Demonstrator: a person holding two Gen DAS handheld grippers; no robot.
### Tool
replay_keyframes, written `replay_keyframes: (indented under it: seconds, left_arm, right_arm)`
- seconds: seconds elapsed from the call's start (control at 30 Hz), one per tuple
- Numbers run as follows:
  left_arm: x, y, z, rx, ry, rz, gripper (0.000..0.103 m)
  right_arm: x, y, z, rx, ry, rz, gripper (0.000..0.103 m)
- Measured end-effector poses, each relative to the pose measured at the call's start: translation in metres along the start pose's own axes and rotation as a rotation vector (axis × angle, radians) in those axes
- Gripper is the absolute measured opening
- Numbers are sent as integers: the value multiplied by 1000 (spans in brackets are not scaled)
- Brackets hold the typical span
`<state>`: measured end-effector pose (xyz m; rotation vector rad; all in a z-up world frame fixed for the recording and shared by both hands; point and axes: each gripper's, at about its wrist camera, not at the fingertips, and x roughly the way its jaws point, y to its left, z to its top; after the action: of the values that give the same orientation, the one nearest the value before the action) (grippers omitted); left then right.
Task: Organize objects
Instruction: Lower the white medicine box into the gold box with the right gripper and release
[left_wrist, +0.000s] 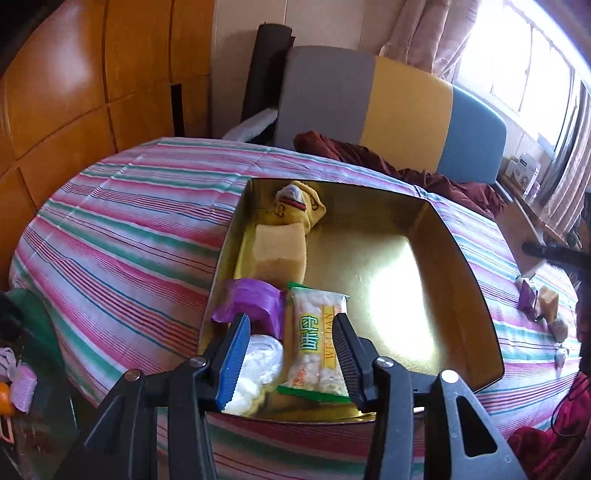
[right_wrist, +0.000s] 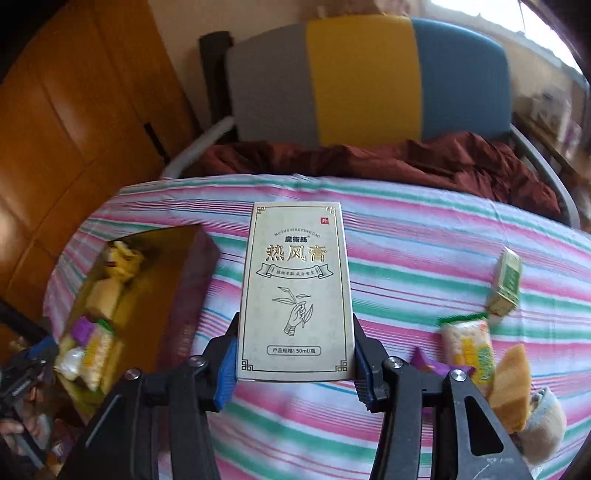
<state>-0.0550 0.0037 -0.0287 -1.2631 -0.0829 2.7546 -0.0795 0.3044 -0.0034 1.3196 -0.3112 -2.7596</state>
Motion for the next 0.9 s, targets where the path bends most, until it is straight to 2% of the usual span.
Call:
replay_keyframes:
  seconds: [0.2, 0.33, 0.43, 0.63, 0.73, 0.83, 0.87, 0.9]
  left_arm:
    - [-8, 8, -7, -25, -27, 11, 47]
    - [-10, 23, -14, -57, -32, 10, 47]
    - [-9, 34, -17, -77, -33, 23, 47]
    - [-6, 51, -21, -119, -31, 16, 47]
    - [-3, 55, -22, -129, -25, 13, 47]
    - [-2, 56, -23, -134, -26, 16, 47]
    - [-2, 57, -23, -134, -28, 17, 47]
    - [-3, 57, -23, -135, -32, 19, 47]
  right_arm:
    - [32, 93, 14, -53, 73, 119, 51]
    - [80, 148, 14, -78, 165, 111, 51]
    - [116, 175, 11, -77, 219, 71, 51]
    - [167, 209, 6, -56, 299, 49, 52]
    - [176, 216, 3, 0, 321, 123, 60]
    - [176, 219, -1, 22, 325, 202, 64]
    - [176, 219, -2, 27, 329, 219, 67]
    - [175, 219, -3, 36, 332, 232, 78]
